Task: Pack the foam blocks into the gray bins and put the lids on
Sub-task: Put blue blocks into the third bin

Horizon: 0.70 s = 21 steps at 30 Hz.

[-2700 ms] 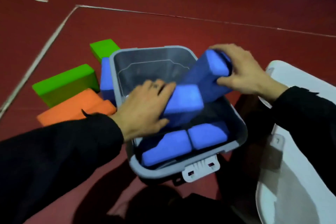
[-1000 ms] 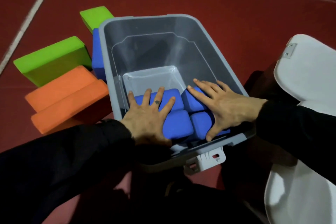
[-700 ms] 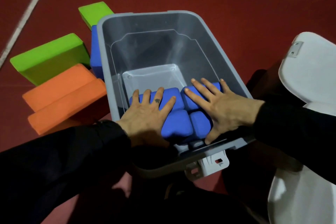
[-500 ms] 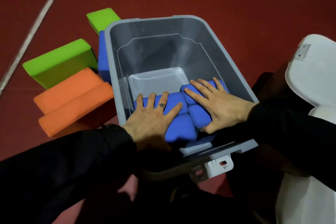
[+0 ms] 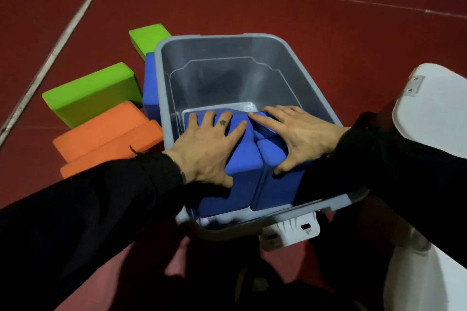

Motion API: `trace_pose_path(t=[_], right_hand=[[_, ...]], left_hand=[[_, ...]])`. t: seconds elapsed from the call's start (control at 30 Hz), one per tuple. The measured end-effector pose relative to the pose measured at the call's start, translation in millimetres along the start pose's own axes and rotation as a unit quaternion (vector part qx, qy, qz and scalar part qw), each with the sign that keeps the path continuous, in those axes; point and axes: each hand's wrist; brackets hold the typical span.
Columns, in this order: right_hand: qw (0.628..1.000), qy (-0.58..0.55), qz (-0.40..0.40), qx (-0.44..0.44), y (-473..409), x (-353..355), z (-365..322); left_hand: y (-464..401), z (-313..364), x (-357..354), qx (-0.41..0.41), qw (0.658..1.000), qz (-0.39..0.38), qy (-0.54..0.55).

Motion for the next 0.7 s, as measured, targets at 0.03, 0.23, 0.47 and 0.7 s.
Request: trace_pose_path(t=[0.03, 0.23, 0.47, 0.7], right_hand=[[1.000, 0.001, -0.002, 0.007, -4.2, 0.9, -0.6], [0.998, 0.032, -0.051, 0.027, 8.9, -4.2, 2.8], [0.995, -0.037, -0.096, 0.007, 9.7, -13.2, 2.5], [0.998, -0.058, -0.024, 0.005, 2.1, -36.9, 6.8]], left_hand=[[-1.3, -3.7, -0.8, 0.002, 1.000, -0.022, 0.003], [-1.8, -1.4, -11.5, -0.009, 0.994, -0.107, 0.037], [-15.6, -5.4, -6.3, 0.039, 0.956, -0.167, 0.238], [-34.2, -30.4, -3.2, 0.025, 0.962, -0.147, 0.228]])
Point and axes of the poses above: each hand's wrist, its own y-axis away from the middle knuckle, its own x-axis out of the back of the hand, z = x × y, and after that the axes turned 4 degrees about -z, right-handed
